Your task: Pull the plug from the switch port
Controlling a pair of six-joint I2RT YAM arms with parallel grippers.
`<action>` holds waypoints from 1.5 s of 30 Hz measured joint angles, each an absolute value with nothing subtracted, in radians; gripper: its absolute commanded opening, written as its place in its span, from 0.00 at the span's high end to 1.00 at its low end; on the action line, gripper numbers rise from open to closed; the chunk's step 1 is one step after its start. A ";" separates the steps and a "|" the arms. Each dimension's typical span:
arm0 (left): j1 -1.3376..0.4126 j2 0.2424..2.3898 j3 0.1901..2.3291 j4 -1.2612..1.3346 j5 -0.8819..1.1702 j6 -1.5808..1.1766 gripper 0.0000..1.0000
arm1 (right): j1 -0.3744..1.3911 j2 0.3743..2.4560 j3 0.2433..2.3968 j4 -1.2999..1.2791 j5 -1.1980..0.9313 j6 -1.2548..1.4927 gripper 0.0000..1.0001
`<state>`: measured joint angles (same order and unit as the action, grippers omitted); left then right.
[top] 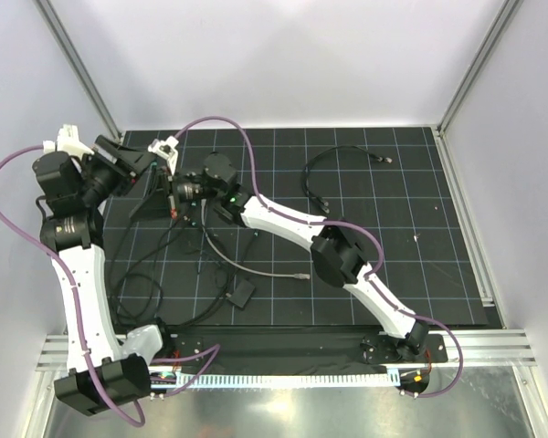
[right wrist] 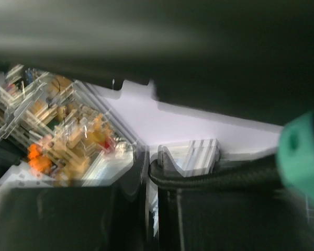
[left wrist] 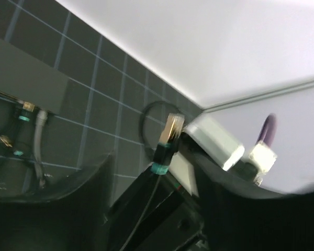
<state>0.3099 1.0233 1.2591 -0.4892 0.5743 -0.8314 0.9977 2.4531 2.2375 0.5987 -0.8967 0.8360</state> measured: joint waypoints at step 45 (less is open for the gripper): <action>0.302 0.750 1.349 -0.743 0.205 -0.541 0.00 | 0.715 1.930 2.458 0.683 -0.378 1.766 0.99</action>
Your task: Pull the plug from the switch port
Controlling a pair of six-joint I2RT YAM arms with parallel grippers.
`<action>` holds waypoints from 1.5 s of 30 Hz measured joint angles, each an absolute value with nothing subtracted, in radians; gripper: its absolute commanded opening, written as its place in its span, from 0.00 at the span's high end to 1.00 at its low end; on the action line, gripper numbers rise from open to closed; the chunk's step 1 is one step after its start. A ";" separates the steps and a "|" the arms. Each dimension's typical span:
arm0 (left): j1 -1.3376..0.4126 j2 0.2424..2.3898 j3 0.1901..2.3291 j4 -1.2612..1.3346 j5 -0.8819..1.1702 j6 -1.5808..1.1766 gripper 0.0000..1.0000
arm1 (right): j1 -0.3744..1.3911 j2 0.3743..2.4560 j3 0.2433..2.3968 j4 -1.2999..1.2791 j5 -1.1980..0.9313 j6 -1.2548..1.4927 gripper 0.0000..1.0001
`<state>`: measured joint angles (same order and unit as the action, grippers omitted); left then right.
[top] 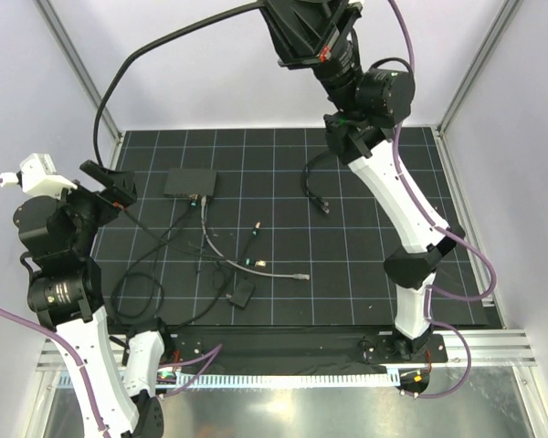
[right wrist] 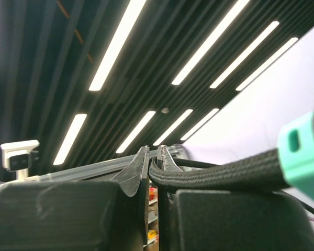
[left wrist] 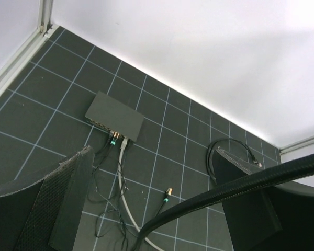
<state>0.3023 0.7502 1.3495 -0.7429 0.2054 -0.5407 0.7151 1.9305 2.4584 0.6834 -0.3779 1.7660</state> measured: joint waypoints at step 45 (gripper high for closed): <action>0.301 0.787 1.242 -0.706 0.237 -0.542 0.01 | -0.177 1.759 2.110 0.860 -0.387 1.975 0.99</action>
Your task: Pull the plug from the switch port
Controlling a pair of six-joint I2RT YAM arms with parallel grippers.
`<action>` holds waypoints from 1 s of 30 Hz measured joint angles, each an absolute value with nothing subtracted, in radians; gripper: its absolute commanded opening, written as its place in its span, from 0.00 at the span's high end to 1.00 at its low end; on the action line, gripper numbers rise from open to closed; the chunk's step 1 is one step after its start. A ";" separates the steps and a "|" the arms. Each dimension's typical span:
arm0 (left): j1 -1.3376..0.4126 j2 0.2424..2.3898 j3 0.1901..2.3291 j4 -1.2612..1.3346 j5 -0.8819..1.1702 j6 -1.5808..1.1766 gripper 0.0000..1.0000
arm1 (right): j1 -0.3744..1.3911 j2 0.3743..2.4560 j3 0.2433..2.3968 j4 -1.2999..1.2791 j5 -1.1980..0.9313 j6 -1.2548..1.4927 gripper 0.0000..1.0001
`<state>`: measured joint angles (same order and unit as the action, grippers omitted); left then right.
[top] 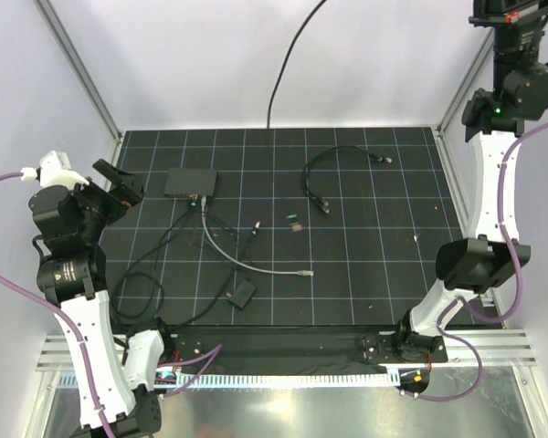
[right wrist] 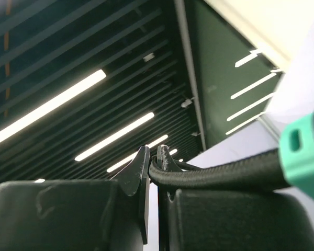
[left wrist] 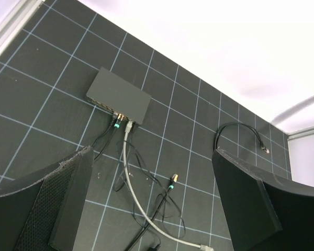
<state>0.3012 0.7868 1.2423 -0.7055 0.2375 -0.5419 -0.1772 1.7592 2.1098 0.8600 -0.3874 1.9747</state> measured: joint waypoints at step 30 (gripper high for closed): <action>0.301 0.748 1.238 -0.715 0.248 -0.538 0.00 | -0.168 1.847 2.028 0.700 -0.716 1.699 0.99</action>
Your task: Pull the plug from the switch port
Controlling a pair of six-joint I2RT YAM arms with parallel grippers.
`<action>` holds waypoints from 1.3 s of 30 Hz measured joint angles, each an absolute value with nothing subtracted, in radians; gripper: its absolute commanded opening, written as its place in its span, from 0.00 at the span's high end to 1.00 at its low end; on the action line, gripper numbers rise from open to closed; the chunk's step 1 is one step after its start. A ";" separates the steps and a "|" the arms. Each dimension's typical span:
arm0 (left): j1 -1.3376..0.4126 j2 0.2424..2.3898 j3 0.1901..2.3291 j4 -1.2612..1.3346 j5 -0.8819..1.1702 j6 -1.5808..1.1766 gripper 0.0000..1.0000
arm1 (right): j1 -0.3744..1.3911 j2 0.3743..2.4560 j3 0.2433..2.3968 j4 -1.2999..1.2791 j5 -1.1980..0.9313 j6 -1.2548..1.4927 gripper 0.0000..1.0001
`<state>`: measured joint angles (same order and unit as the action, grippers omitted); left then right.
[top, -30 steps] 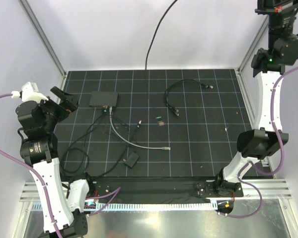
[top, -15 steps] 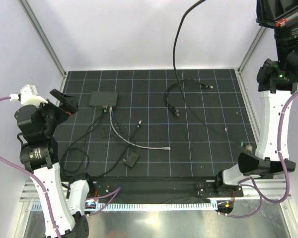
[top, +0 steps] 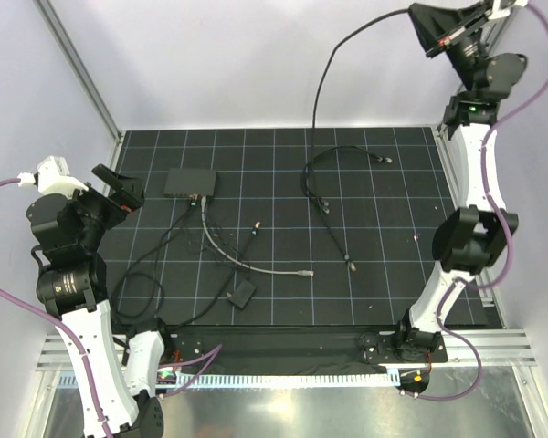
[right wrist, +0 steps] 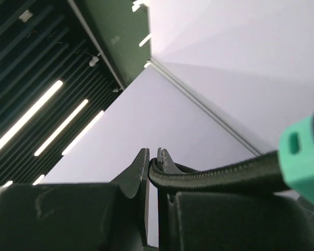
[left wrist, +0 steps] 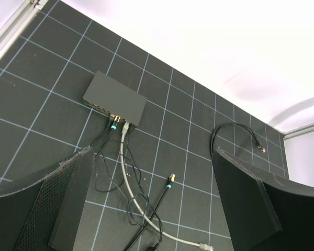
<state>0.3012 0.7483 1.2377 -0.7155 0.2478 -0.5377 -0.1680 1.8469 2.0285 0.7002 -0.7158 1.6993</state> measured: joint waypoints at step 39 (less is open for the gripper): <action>0.301 1.105 1.102 -0.562 0.417 -0.563 0.14 | -0.175 2.292 1.885 -0.291 -0.098 0.873 0.32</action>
